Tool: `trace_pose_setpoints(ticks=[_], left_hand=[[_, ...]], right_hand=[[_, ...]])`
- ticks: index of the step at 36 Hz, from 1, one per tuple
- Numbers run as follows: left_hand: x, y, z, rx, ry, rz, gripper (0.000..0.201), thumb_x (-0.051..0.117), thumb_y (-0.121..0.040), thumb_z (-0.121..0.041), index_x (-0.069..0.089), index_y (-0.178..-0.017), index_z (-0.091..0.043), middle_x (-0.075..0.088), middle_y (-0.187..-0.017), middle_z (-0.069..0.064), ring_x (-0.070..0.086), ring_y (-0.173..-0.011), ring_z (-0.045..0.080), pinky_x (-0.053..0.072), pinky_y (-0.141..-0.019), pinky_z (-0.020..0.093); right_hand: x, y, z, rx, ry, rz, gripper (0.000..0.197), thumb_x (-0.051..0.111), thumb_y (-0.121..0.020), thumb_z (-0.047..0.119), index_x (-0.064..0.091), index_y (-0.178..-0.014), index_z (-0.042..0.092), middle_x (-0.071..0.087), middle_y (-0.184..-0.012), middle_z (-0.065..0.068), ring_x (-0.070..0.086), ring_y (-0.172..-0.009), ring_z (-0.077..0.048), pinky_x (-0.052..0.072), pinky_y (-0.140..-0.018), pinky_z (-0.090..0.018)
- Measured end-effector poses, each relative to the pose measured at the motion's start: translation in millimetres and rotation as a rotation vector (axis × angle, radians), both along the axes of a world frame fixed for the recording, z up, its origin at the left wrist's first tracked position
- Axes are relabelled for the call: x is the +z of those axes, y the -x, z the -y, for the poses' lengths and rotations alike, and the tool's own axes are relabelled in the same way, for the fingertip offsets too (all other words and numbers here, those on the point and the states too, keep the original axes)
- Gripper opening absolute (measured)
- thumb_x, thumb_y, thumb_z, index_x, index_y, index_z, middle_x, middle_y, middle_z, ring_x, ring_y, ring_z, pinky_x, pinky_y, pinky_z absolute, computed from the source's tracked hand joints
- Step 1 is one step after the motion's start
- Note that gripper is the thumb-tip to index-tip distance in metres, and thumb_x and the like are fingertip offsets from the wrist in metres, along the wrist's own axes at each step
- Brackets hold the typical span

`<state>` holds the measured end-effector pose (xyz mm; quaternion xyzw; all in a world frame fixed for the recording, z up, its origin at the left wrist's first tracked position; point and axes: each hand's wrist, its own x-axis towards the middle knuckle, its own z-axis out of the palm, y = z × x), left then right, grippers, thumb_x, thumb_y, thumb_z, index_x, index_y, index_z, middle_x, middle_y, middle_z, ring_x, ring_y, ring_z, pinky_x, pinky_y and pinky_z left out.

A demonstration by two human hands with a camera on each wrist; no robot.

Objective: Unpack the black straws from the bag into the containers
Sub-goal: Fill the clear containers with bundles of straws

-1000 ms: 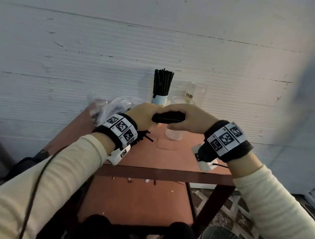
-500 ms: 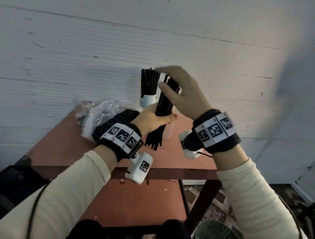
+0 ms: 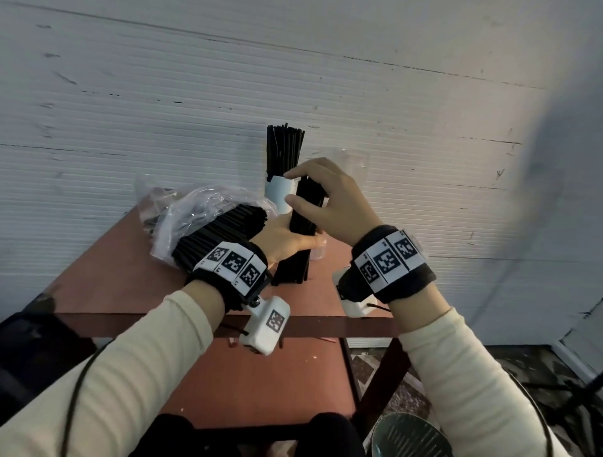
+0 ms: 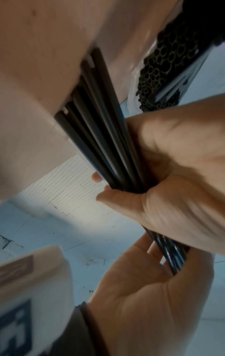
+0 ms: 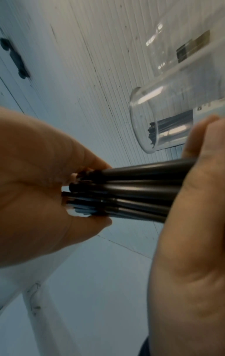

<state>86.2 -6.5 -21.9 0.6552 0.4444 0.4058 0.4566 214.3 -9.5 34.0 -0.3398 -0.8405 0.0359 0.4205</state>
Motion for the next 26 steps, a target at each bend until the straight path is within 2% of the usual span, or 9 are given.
trace_pose_setpoints(ticks=[4, 7, 10, 12, 15, 18, 21, 24, 26], left_hand=[[-8, 2, 1, -0.029, 0.011, -0.012, 0.026, 0.076, -0.083, -0.014, 0.066, -0.108, -0.011, 0.07, -0.114, 0.01, 0.065, -0.108, 0.016, 0.046, -0.105, 0.037], [-6, 2, 3, -0.053, -0.006, -0.037, 0.016, 0.072, -0.088, -0.02, 0.062, -0.1, -0.025, 0.07, -0.105, 0.004, 0.066, -0.098, 0.009, 0.049, -0.098, 0.027], [-4, 3, 1, -0.049, -0.036, -0.082, 0.028, 0.069, -0.089, -0.031, 0.063, -0.109, -0.013, 0.072, -0.088, 0.002, 0.07, -0.09, 0.013, 0.052, -0.097, 0.034], [-2, 4, 0, -0.03, -0.053, -0.121, 0.026, 0.067, -0.09, -0.036, 0.064, -0.102, -0.013, 0.071, -0.084, 0.001, 0.069, -0.088, 0.014, 0.052, -0.098, 0.04], [6, 7, 3, -0.03, -0.1, -0.215, 0.036, 0.061, -0.09, -0.049, 0.067, -0.09, -0.014, 0.072, -0.085, 0.001, 0.068, -0.091, 0.018, 0.051, -0.098, 0.044], [18, 11, 13, -0.109, -0.118, -0.256, 0.034, 0.06, -0.091, -0.046, 0.068, -0.096, -0.013, 0.073, -0.09, 0.005, 0.07, -0.091, 0.019, 0.055, -0.09, 0.035], [29, 14, 22, -0.257, -0.151, -0.296, 0.012, 0.063, -0.094, -0.028, 0.064, -0.091, -0.016, 0.071, -0.083, 0.002, 0.07, -0.079, 0.006, 0.052, -0.07, 0.019], [31, 16, 22, -0.339, -0.191, -0.325, 0.01, 0.066, -0.091, -0.018, 0.057, -0.091, -0.023, 0.066, -0.082, -0.001, 0.065, -0.075, -0.002, 0.049, -0.07, 0.014], [32, 15, 19, -0.326, -0.206, -0.324, 0.016, 0.071, -0.088, -0.022, 0.058, -0.097, -0.022, 0.067, -0.083, -0.002, 0.067, -0.079, 0.0, 0.05, -0.074, 0.017]], right_hand=[[-5, 2, 1, -0.004, -0.007, -0.087, 0.023, 0.071, -0.083, 0.02, 0.067, -0.105, 0.016, 0.05, -0.109, 0.005, 0.052, -0.097, -0.004, 0.042, -0.088, -0.016], [-4, 2, 4, 0.004, 0.012, -0.119, 0.022, 0.073, -0.082, 0.021, 0.066, -0.103, 0.018, 0.05, -0.106, 0.007, 0.054, -0.095, -0.004, 0.048, -0.087, -0.025], [0, 2, 8, 0.011, 0.017, -0.144, 0.038, 0.074, -0.081, 0.024, 0.062, -0.117, 0.019, 0.053, -0.115, 0.005, 0.054, -0.106, -0.005, 0.049, -0.095, -0.034], [4, 0, 13, 0.01, 0.058, -0.199, 0.061, 0.078, -0.079, 0.03, 0.049, -0.132, 0.022, 0.048, -0.124, 0.004, 0.05, -0.115, -0.007, 0.047, -0.099, -0.031], [10, -7, 16, -0.001, 0.146, -0.291, 0.093, 0.084, -0.069, 0.038, 0.03, -0.144, 0.022, 0.039, -0.133, 0.001, 0.047, -0.117, -0.008, 0.044, -0.097, -0.017], [13, -15, 18, -0.04, 0.196, -0.172, 0.107, 0.083, -0.057, 0.058, 0.03, -0.144, 0.025, 0.034, -0.129, 0.005, 0.046, -0.113, -0.008, 0.044, -0.093, -0.015], [7, -18, 19, -0.007, 0.237, -0.036, 0.084, 0.08, -0.056, 0.061, 0.051, -0.127, 0.027, 0.037, -0.12, 0.004, 0.042, -0.118, -0.009, 0.043, -0.101, -0.024], [3, -16, 21, 0.091, 0.344, 0.001, 0.061, 0.085, -0.063, 0.049, 0.064, -0.11, 0.017, 0.055, -0.11, -0.005, 0.056, -0.104, -0.01, 0.049, -0.085, -0.02], [2, -12, 24, 0.136, 0.347, -0.027, 0.036, 0.083, -0.073, 0.028, 0.067, -0.099, 0.008, 0.067, -0.093, -0.006, 0.064, -0.087, -0.008, 0.053, -0.077, -0.022]])
